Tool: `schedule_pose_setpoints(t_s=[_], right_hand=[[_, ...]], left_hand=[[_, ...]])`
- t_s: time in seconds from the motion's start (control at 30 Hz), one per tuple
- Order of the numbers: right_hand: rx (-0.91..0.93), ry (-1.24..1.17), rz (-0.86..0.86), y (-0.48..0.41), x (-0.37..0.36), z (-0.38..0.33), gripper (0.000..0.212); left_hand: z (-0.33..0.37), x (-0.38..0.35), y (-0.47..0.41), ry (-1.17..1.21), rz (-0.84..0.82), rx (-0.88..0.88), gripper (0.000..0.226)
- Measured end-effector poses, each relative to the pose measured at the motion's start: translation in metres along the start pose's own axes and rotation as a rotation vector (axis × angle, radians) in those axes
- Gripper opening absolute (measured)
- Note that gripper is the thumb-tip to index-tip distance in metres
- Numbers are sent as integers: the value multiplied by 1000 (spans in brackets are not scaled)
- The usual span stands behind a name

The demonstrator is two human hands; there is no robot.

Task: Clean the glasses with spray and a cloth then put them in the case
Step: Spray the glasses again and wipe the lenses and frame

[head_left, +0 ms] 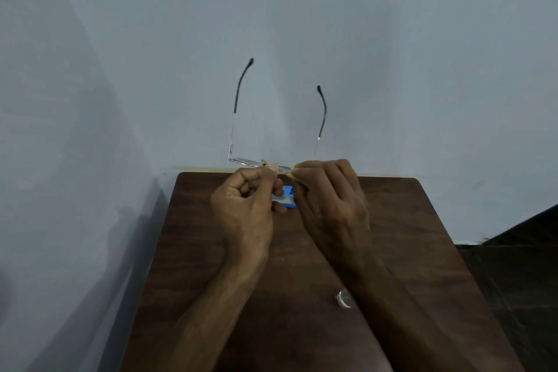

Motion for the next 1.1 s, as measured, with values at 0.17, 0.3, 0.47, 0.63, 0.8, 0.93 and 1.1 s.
schedule_pose_setpoints(t_s=[0.17, 0.3, 0.47, 0.63, 0.8, 0.93, 1.1], right_hand=[[44, -6, -23, -2, 2, 5, 5], [97, 28, -33, -1, -6, 1, 6], [179, 38, -43, -8, -2, -3, 7], [146, -62, -126, -22, 1, 7, 7], [-218, -268, -267, -42, 17, 40, 23], [-433, -486, -420, -45, 16, 64, 20], [-553, -623, -492, -42, 13, 71, 14]], left_hand=[[2, 0, 1, -18, -5, 14, 9], [-2, -1, -2, 13, 19, 93, 10], [-4, -2, 4, 57, -13, 210, 16], [-1, -8, 8, 51, -123, 276, 20], [9, 15, -7, 106, -169, 264, 33], [18, 15, -32, 73, -309, 238, 36], [32, -9, -33, 61, -501, 258, 31]])
Point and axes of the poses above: each hand's wrist, its own y-axis away from the middle knuckle, its own x-axis out of the back of the hand, z = x × y, the point moved 6 cm from there along -y, towards the middle knuckle, and after that the axes turned 11 degrees about z, right-handed, at the moved point
